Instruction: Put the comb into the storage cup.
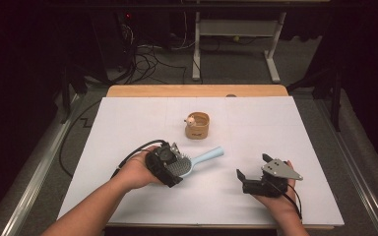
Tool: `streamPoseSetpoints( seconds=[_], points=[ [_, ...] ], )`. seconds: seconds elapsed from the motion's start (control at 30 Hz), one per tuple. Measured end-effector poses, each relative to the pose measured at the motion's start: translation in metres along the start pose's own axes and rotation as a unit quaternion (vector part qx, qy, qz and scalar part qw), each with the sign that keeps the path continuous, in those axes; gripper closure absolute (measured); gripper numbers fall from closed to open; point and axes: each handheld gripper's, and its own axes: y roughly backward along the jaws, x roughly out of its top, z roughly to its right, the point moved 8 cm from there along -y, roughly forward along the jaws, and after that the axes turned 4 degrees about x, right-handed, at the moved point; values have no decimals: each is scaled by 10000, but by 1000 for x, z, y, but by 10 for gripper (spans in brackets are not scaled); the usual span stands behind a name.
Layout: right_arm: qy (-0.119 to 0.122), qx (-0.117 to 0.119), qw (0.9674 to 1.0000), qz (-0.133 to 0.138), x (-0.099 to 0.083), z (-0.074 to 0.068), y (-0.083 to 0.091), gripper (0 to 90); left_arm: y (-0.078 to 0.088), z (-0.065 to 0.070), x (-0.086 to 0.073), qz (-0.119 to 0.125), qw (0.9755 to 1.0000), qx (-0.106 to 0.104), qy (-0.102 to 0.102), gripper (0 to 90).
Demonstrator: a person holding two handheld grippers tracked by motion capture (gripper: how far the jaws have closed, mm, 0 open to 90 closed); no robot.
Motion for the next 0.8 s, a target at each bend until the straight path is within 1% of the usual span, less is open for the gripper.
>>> streamPoseSetpoints(
  seconds=[0.1, 0.13, 0.17, 0.23, 0.27, 0.3, 0.4, 0.47, 0.57, 0.63, 0.77, 0.8],
  points=[
    [69, -51, 9999, -59, 6, 0, -9, 3, 0, 0, 0, 8, 10000, -6, 0, 203],
    [69, -51, 9999, -59, 6, 0, -9, 3, 0, -1, 0, -4, 10000, 11, 13, 203],
    [89, -85, 9999, -81, 11, 1, -16, 5, 1, -3, 0, -17, 10000, -21, 93, 203],
    [131, -156, 9997, -115, 15, 3, -23, 5, 2, -6, 1, 7, 9999, -9, 124, 203],
    [133, -156, 9997, -123, 16, 4, -26, 5, 2, -7, 1, 21, 9999, -6, 146, 203],
    [119, -161, 9997, -142, 17, 4, -30, 5, 3, -8, 1, 20, 9999, 20, 169, 203],
    [183, -206, 9994, -221, 18, 6, -39, 4, 4, -10, 0, 37, 9998, 33, 180, 203],
    [210, -234, 9991, -283, 18, 7, -44, 4, 4, -11, 0, 14, 9999, 42, 161, 203],
    [328, -282, 9985, -331, 17, 8, -47, 3, 6, -11, 1, 26, 9998, 34, 194, 203],
    [416, -309, 9981, -344, 17, 9, -47, 4, 6, -11, 1, 26, 9998, 62, 188, 203],
    [489, -344, 9975, -378, 15, 11, -45, 4, 5, -10, 2, 18, 9998, 59, 182, 203],
    [566, -361, 9969, -413, 13, 11, -44, 4, 4, -10, 2, 0, 9999, 28, 159, 203]
  ],
)
